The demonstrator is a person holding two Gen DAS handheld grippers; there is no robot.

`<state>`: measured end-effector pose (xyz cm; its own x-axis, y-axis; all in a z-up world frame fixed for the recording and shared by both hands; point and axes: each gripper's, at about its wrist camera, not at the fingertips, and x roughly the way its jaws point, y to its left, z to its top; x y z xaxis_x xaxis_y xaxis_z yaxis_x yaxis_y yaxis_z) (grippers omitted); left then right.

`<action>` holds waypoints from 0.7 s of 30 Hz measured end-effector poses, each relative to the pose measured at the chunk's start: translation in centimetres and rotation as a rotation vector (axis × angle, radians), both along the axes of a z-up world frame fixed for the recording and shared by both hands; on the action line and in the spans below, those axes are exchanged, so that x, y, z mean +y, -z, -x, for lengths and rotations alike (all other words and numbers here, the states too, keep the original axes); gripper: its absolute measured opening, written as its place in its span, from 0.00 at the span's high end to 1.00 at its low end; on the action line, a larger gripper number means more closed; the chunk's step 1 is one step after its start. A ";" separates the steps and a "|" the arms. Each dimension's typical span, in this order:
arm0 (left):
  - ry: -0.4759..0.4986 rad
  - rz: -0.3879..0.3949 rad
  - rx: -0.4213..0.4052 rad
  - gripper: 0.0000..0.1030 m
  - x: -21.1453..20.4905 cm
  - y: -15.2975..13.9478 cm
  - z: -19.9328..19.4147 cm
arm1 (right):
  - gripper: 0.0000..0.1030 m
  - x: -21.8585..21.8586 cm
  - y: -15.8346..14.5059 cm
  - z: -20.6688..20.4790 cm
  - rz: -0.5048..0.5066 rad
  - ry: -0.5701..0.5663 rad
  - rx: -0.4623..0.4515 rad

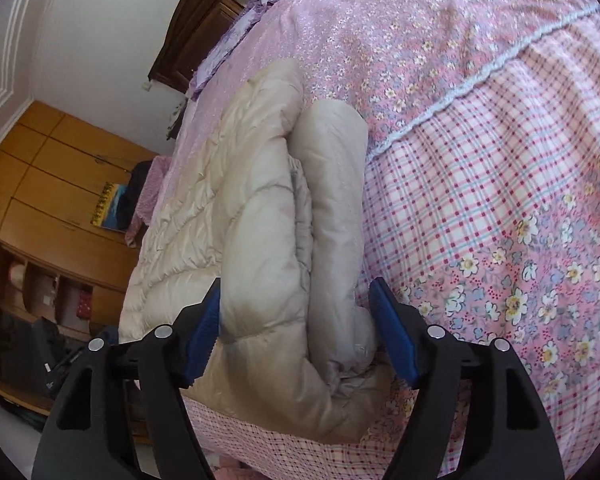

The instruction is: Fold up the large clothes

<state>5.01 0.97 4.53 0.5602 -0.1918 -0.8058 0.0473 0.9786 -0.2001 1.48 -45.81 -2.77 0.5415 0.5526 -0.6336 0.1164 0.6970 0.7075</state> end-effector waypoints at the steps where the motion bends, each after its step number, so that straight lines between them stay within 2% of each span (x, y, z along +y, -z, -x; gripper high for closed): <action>1: 0.019 -0.004 -0.017 0.58 -0.6 -0.4 -0.1 | 0.30 -0.1 0.1 0.1 -0.006 -0.001 -0.001; 3: 0.059 -0.007 -0.025 0.58 -2.4 -0.6 -0.6 | 0.29 0.1 0.6 -0.2 -0.024 -0.020 -0.005; 8: 0.201 0.061 -0.007 0.58 -7.2 0.4 -1.4 | 0.29 -0.4 2.1 -1.4 -0.114 -0.034 -0.003; 16: 0.391 0.126 0.066 0.59 -12.5 3.6 -1.8 | 0.32 -0.8 2.5 -1.5 -0.142 -0.044 -0.024; 19: 0.433 0.109 0.104 0.59 -13.4 5.4 -2.1 | 0.43 -0.6 2.6 -1.5 -0.159 -0.047 -0.035; 21: 0.441 0.108 0.123 0.60 -13.4 6.2 -2.2 | 0.56 -0.5 2.7 -0.8 -0.185 -0.041 -0.065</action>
